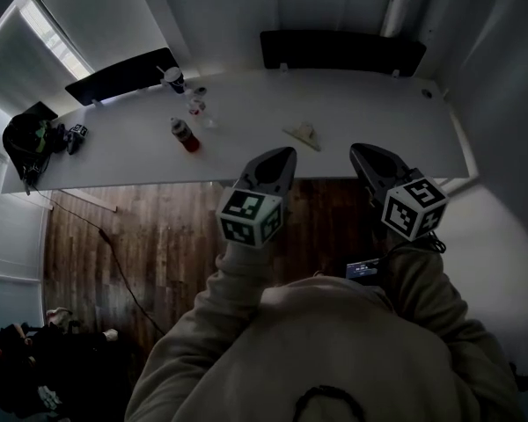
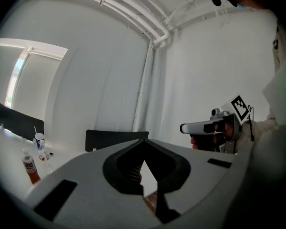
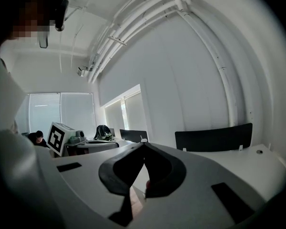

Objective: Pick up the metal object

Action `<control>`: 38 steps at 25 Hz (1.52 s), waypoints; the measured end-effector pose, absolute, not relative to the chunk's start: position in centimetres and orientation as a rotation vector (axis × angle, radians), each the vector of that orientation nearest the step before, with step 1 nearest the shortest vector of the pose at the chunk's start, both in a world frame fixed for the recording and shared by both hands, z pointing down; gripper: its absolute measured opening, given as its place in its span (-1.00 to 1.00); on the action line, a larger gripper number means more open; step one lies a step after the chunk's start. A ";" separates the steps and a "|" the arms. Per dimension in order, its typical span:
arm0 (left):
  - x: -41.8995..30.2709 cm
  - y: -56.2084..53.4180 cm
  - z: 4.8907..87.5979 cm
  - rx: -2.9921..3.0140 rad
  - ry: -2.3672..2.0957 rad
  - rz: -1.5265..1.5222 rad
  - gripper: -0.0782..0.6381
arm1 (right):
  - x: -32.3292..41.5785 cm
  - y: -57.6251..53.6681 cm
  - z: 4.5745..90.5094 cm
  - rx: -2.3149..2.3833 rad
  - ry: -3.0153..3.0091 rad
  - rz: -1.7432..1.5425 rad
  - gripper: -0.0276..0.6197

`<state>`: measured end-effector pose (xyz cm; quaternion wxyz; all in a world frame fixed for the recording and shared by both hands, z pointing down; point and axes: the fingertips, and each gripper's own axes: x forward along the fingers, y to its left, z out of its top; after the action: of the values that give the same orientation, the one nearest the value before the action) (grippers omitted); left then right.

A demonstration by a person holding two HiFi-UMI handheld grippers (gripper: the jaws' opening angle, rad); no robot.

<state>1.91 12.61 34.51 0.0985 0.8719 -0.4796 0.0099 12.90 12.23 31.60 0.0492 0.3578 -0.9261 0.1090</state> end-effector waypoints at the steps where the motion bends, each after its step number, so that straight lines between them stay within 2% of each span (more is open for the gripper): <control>1: 1.9 12.4 34.6 2.574 -1.427 0.029 -0.77 | 13.1 12.0 31.6 1.080 -2.830 0.336 -0.86; 11: 4.4 8.6 35.5 2.466 -1.502 0.021 -0.77 | 16.7 8.7 31.9 0.985 -2.859 0.335 -0.86; 21: 4.5 9.0 37.0 2.501 -1.604 0.238 -0.78 | 17.8 8.4 34.7 0.884 -2.903 0.419 -0.86; 29: 7.4 7.2 37.7 2.676 -1.457 0.228 -0.77 | 18.2 6.9 36.3 0.914 -2.911 0.407 -0.86; 38: 3.0 -1.2 38.1 2.634 -1.480 0.195 -0.77 | 15.7 -0.4 36.8 0.929 -2.865 0.456 -0.86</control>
<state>2.98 -1.19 38.11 0.0570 0.8687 -0.4879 0.0643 15.69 -0.43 36.80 0.0478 0.3047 -0.9394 0.1495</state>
